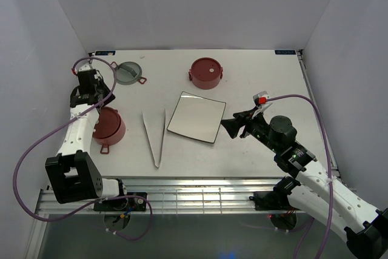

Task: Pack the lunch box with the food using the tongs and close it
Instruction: Close the box lid on the packing box.

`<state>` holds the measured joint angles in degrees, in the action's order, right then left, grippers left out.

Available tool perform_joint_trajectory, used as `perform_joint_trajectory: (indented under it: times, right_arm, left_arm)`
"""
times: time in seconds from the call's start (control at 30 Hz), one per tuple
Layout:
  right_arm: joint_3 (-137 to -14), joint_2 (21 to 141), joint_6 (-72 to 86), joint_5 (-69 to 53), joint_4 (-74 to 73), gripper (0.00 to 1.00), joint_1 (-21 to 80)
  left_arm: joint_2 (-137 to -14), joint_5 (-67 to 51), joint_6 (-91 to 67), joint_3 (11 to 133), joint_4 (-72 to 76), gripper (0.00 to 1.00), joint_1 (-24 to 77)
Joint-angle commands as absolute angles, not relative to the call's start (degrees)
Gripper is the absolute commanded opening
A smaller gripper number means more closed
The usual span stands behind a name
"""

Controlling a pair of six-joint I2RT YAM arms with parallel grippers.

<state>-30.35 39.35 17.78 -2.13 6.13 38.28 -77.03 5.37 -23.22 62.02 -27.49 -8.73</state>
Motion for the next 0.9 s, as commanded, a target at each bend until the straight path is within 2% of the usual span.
perform_joint_trajectory:
  times: [0.0,0.3,0.57,0.87]
  right_arm:
    - [-33.2,38.6,17.1,-2.3,7.0,0.72,38.4]
    - [-33.2,38.7,17.1,-2.5,7.0,0.72,38.4]
    - [-33.2,39.0,17.1,-2.4,7.2,0.72,38.4]
    - [-33.3,38.8,17.1,-2.5,7.1,0.72,38.4]
  left_arm:
    - [-79.4,9.1,-22.1,62.1,-36.3,0.42,-8.8]
    - [-79.4,5.0,-19.7,55.4,-37.3,0.41,-8.8]
    - [-80.3,-2.8,-18.4,55.1,-37.1,0.4,-8.8]
    - [-79.3,-4.8,-17.8,54.9,-37.0,0.4,-8.8]
